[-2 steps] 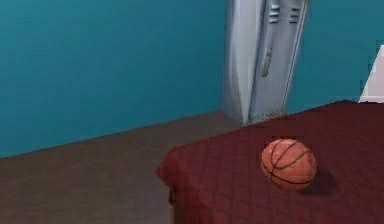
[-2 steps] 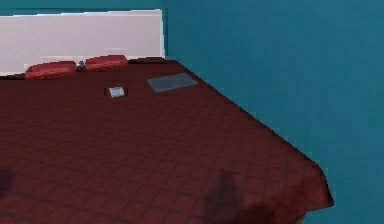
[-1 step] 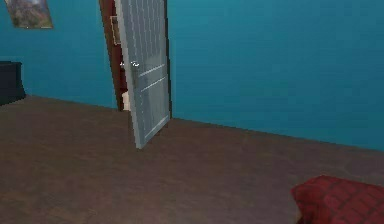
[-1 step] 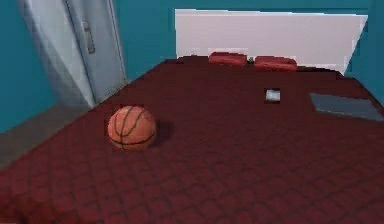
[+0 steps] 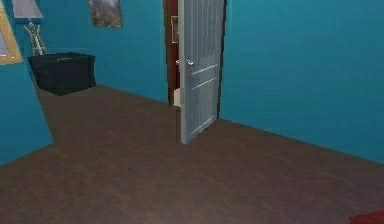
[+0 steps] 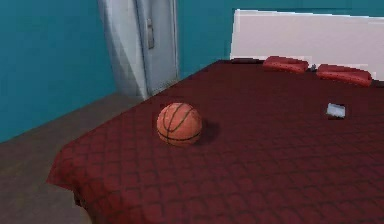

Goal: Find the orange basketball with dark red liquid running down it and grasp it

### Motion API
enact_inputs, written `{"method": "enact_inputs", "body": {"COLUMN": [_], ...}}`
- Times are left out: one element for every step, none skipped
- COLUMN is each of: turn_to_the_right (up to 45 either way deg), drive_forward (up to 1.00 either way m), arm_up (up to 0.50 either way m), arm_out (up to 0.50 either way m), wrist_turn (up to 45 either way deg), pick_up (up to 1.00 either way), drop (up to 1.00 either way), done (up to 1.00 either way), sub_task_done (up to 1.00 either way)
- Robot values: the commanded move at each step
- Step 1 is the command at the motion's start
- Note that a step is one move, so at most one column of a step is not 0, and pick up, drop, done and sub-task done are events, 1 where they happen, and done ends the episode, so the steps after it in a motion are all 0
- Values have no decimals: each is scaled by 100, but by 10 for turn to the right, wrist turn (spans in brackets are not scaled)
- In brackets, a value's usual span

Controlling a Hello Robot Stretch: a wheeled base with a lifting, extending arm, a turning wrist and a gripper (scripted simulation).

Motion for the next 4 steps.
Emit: {"method": "enact_inputs", "body": {"turn_to_the_right": [0, 0, 0, 0], "drive_forward": [0, 0, 0, 0], "arm_up": [50, 38, 0, 0], "arm_out": [0, 0, 48, 0], "wrist_turn": [0, 0, 0, 450], "pick_up": [0, 0, 0, 0], "drop": [0, 0, 0, 0], "done": [0, 0, 0, 0], "sub_task_done": [0, 0, 0, 0]}}
